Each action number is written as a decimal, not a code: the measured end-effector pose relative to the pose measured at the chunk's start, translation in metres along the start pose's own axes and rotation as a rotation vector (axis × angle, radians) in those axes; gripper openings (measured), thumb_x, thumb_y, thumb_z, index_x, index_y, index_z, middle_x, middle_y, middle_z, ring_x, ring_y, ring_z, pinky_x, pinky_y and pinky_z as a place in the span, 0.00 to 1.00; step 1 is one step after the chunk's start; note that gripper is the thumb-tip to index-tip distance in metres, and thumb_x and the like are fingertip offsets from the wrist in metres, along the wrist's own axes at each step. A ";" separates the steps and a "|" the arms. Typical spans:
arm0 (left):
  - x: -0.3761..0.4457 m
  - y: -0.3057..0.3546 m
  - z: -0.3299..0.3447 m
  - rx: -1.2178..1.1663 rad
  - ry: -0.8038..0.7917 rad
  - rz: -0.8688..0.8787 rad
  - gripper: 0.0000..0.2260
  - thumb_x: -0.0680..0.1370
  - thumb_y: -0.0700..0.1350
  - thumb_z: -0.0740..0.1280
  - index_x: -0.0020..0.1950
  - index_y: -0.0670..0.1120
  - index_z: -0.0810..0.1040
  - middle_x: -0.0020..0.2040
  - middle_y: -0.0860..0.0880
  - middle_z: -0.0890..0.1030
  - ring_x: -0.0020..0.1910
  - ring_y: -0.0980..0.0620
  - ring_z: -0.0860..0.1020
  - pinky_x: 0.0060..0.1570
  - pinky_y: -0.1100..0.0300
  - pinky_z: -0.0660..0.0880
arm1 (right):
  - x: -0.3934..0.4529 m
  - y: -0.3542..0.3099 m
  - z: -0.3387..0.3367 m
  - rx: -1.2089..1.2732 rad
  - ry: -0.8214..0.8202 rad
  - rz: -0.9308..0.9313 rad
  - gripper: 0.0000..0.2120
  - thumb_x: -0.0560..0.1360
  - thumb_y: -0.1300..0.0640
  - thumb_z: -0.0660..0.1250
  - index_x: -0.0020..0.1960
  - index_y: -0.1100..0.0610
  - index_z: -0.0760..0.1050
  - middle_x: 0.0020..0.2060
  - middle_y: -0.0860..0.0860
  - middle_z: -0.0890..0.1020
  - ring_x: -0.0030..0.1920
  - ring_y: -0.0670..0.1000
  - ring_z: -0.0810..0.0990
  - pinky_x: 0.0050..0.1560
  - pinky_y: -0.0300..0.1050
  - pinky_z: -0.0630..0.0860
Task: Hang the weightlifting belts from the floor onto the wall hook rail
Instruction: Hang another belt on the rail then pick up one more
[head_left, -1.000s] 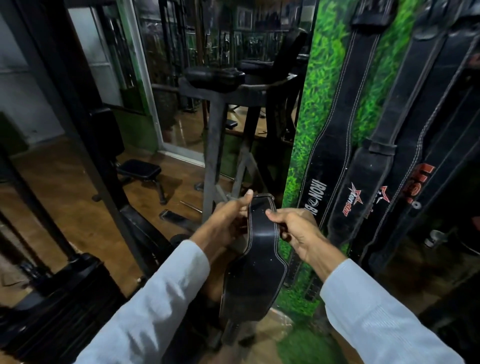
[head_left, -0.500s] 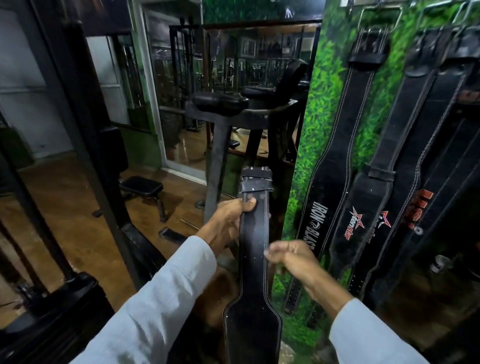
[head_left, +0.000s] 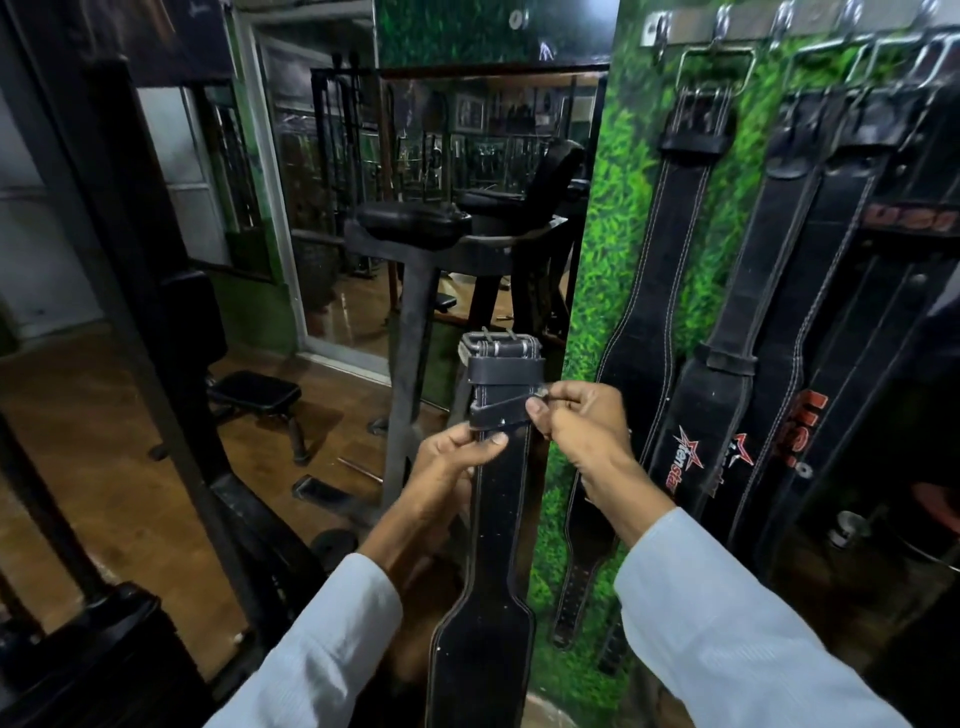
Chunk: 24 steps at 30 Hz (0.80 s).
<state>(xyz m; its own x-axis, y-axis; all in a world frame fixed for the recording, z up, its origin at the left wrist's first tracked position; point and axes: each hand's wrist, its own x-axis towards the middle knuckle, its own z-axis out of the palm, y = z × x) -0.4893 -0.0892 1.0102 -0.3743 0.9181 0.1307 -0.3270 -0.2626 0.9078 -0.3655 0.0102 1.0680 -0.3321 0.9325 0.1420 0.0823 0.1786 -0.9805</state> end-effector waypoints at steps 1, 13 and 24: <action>0.000 0.008 0.001 0.035 0.011 0.054 0.16 0.77 0.37 0.73 0.64 0.34 0.81 0.57 0.36 0.84 0.50 0.44 0.84 0.55 0.52 0.81 | -0.002 -0.002 0.001 -0.010 -0.011 -0.024 0.10 0.72 0.62 0.78 0.36 0.53 0.81 0.34 0.48 0.85 0.37 0.47 0.82 0.43 0.45 0.79; 0.031 0.033 0.001 0.394 0.018 0.211 0.04 0.76 0.30 0.72 0.50 0.33 0.84 0.47 0.40 0.86 0.47 0.48 0.83 0.51 0.56 0.80 | 0.019 -0.068 -0.032 0.103 -0.287 0.063 0.14 0.79 0.48 0.71 0.57 0.57 0.84 0.43 0.48 0.87 0.44 0.47 0.83 0.51 0.48 0.78; 0.041 0.029 0.018 0.347 -0.041 0.220 0.06 0.75 0.29 0.73 0.51 0.29 0.84 0.49 0.38 0.85 0.45 0.53 0.83 0.47 0.64 0.80 | 0.026 -0.091 -0.052 -0.159 -0.271 -0.458 0.19 0.70 0.73 0.77 0.58 0.59 0.82 0.48 0.50 0.85 0.50 0.45 0.83 0.52 0.33 0.80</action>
<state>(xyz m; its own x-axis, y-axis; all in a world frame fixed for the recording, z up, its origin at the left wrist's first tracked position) -0.4990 -0.0537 1.0491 -0.3657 0.8641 0.3459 0.0712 -0.3445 0.9361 -0.3331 0.0350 1.1677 -0.5955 0.6378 0.4885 0.0067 0.6120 -0.7908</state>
